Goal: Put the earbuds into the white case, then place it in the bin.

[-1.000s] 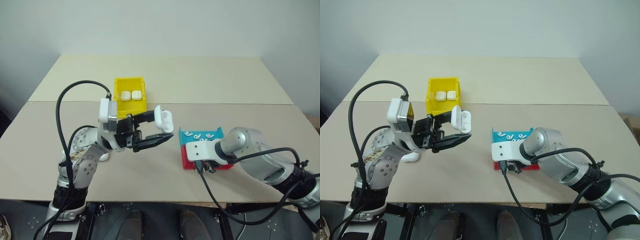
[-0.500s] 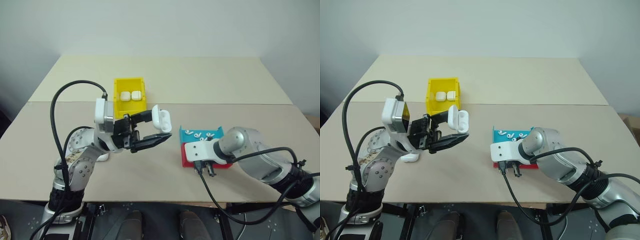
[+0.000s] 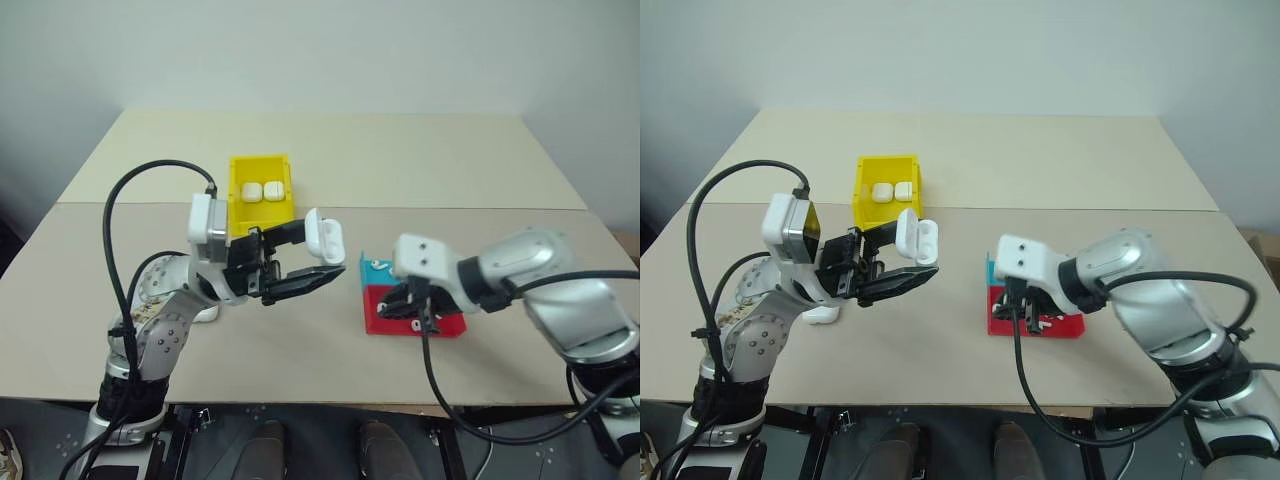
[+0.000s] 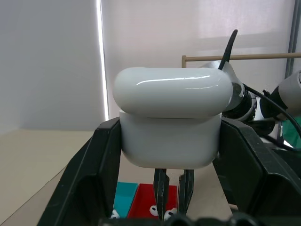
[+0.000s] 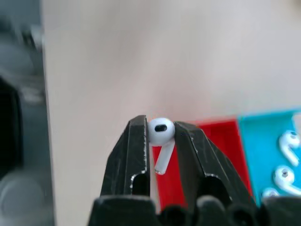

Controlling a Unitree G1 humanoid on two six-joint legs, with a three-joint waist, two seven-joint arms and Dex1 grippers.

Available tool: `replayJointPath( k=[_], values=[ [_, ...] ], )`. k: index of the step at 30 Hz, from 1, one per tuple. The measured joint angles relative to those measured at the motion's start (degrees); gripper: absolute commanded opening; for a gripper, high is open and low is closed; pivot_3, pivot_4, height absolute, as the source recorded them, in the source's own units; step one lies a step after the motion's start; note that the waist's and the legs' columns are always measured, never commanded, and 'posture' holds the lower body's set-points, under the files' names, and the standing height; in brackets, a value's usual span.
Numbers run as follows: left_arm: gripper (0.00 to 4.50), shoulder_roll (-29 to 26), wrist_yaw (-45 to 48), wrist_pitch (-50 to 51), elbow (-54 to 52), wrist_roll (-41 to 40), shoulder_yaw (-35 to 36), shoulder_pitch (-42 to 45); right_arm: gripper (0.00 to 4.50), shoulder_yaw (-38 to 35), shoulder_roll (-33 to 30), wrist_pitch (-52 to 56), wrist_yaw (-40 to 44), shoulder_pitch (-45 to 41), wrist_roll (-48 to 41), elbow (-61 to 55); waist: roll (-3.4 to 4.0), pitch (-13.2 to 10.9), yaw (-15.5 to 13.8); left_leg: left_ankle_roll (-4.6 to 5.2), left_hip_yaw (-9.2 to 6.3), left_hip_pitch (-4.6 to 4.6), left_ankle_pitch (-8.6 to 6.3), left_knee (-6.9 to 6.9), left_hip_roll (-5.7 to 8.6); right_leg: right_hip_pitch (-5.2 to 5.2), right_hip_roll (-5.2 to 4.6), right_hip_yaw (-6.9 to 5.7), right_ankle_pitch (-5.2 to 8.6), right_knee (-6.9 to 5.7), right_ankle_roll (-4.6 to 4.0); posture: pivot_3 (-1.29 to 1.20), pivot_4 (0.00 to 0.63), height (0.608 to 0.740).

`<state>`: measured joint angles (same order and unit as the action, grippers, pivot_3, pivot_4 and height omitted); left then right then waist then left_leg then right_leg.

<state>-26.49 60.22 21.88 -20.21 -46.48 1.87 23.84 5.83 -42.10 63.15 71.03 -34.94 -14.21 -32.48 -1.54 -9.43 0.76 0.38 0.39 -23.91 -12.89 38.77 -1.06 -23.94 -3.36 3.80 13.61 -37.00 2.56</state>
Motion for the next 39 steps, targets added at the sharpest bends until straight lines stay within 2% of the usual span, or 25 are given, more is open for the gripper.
replayJointPath(
  k=[3, 7, 12, 15, 18, 24, 29, 39],
  values=[
    [2.78, 0.8, 0.0, 0.0, 1.4, -0.1, -0.1, 1.2, 0.60, -13.0, 11.9, -1.5, -8.1, 4.0, -4.9, -1.5, 0.00, 0.0, 0.0, 0.00, 0.01, -0.01, 0.00, -0.01, 0.01, -0.01, 0.00, 0.01, 0.00, 0.00, 0.01, 0.00, 0.150, 0.740],
    [2.78, 2.1, 0.4, 0.1, 3.8, -0.3, -0.2, 3.4, 0.60, -25.2, 23.9, -3.1, -20.3, 3.3, -10.7, -4.8, 0.02, 0.0, 0.1, 0.00, -0.01, -0.06, 0.00, -0.03, 0.01, -0.13, 0.00, 0.04, -0.01, -0.07, 0.01, 0.00, 0.150, 0.740],
    [2.78, 2.4, 1.5, 0.6, 6.4, -0.2, -0.7, 5.6, 0.60, -33.4, 33.5, -4.0, -30.9, 1.9, -23.3, -8.1, 0.03, 0.0, 0.2, 0.00, -0.01, -0.06, 0.00, -0.06, 0.01, -0.12, 0.00, 0.04, -0.01, -0.07, 0.01, 0.00, 0.150, 0.740],
    [2.78, 3.0, 1.5, 1.1, 7.9, -0.1, -1.2, 6.8, 0.60, -33.4, 36.0, -5.8, -35.4, 2.1, -29.7, -9.6, 0.04, 0.0, 0.3, 0.00, -0.01, -0.06, 0.00, -0.05, 0.01, -0.12, 0.00, 0.04, 0.00, -0.07, 0.01, 0.00, 0.150, 0.740],
    [2.78, 3.7, 1.8, 1.8, 8.7, 0.1, -1.8, 7.9, 0.60, -30.5, 35.8, -7.6, -38.4, 2.9, -32.7, -10.9, 0.04, 0.0, 0.4, 0.00, -0.01, -0.06, 0.00, -0.05, 0.01, -0.12, 0.00, 0.04, 0.00, -0.06, 0.01, 0.00, 0.150, 0.740],
    [2.78, 5.9, 3.0, 1.9, 10.1, 0.4, -2.2, 10.8, 0.60, -20.2, 31.9, -13.9, -39.6, 7.2, -30.5, -11.6, 0.04, 0.0, 0.5, 0.00, 0.02, -0.06, 0.00, -0.05, 0.03, -0.11, 0.00, 0.04, 0.00, -0.04, 0.02, 0.00, 0.150, 0.740],
    [2.78, 6.0, 4.6, 2.0, 11.3, 0.7, -2.4, 11.6, 0.60, -17.1, 28.2, -19.9, -39.7, 8.7, -28.0, -10.6, 0.04, 0.0, 0.5, 0.00, 0.13, -0.06, 0.00, -0.05, 0.02, -0.12, 0.02, 0.04, 0.01, -0.02, 0.02, 0.00, 0.150, 0.740],
    [2.78, 5.8, 6.4, 2.0, 12.1, 1.2, -2.4, 11.7, 0.60, -12.3, 24.9, -27.2, -41.0, 10.5, -24.8, -9.3, 0.04, 0.0, 0.5, 0.00, 0.15, -0.07, 0.00, -0.05, 0.02, -0.11, 0.02, 0.04, 0.01, -0.01, 0.02, 0.00, 0.150, 0.740]
  ],
)
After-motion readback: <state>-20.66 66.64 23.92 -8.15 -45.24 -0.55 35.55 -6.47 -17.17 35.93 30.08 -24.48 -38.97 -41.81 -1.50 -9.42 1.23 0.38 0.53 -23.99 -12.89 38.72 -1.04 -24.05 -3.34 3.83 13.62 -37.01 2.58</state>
